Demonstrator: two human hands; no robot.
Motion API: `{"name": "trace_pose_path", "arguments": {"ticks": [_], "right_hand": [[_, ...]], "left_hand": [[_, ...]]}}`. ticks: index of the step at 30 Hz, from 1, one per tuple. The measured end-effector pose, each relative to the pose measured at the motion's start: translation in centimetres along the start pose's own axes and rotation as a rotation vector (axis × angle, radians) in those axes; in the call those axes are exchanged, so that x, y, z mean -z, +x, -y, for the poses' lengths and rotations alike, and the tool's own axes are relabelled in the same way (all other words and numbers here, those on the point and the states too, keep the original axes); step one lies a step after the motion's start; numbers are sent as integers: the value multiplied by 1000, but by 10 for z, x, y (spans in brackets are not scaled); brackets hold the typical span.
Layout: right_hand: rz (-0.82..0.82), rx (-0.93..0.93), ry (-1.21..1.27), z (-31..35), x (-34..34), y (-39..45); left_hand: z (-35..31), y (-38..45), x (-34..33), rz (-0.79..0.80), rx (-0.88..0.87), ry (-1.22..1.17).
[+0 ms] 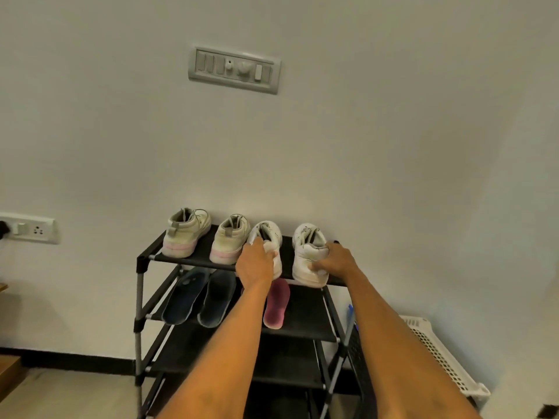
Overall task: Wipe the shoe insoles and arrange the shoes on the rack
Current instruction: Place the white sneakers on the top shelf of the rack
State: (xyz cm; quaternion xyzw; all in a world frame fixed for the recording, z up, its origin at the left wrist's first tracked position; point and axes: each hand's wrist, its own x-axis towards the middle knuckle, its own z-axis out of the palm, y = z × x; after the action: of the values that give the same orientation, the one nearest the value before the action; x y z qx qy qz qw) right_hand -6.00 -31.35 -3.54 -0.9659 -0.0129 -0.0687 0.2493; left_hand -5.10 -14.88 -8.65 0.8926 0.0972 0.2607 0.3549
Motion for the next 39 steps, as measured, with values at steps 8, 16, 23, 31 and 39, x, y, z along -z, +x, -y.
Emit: {"name": "trace_pose_path", "arguments": {"ticks": [8,16,23,31,39], "right_hand": [[12,17,39,-16,-12,45],[27,17,80,-17,-12,39],[-32,13,23,-11,-18,39],[-34,-4,130,-20,-26,42],[-137,-50,218,-19,-35,45]], "left_hand": [[7,34,-32,32,-244,112],[17,25,-29,37,-289,88],[7,33,-26,38,-306,224],[21,34,-31,7,-388,283],[18,34,-30,13,-381,262]]}}
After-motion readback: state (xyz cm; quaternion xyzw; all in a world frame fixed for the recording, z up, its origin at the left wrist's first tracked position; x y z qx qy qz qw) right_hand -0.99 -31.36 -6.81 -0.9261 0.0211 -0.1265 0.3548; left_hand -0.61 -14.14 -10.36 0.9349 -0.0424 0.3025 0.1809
